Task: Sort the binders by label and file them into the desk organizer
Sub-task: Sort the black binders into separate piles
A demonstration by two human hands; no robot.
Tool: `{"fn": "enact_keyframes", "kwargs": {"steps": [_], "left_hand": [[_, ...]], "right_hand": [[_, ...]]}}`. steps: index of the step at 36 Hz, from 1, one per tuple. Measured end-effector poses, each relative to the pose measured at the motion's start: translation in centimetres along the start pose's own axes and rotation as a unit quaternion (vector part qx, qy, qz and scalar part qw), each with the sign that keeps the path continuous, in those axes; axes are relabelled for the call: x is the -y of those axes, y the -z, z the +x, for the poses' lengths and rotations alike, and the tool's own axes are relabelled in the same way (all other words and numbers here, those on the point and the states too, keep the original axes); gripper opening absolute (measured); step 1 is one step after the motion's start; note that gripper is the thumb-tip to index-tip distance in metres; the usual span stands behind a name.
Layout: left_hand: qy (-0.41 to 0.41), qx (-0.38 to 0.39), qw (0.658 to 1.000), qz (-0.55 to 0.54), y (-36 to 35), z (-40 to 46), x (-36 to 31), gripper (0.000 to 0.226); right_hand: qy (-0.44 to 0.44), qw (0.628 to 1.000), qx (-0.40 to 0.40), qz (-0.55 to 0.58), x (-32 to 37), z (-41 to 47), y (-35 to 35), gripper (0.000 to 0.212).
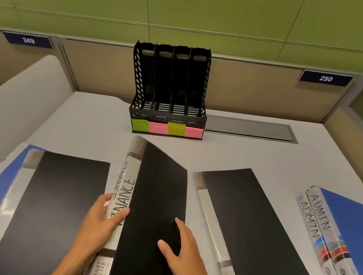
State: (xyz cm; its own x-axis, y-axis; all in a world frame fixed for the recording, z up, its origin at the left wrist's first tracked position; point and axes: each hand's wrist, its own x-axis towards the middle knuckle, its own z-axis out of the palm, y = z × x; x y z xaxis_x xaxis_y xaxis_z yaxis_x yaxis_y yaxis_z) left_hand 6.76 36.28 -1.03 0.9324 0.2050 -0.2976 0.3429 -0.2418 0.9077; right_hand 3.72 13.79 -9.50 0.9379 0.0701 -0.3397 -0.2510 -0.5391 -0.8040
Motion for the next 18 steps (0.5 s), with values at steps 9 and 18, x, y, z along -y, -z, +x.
{"fn": "enact_keyframes", "kwargs": {"steps": [9,18], "left_hand": [[-0.074,-0.015,0.997,0.008,-2.6,-2.0,-3.7,0.04],[-0.009,-0.005,0.998,-0.063,-11.7,-1.5,-4.0,0.043]], "right_hand": [[0.032,0.995,-0.029,0.088,-0.9,-0.1,4.6,0.098],[-0.035,0.972,-0.115,0.202,-5.3,-0.8,14.6,0.093]]}}
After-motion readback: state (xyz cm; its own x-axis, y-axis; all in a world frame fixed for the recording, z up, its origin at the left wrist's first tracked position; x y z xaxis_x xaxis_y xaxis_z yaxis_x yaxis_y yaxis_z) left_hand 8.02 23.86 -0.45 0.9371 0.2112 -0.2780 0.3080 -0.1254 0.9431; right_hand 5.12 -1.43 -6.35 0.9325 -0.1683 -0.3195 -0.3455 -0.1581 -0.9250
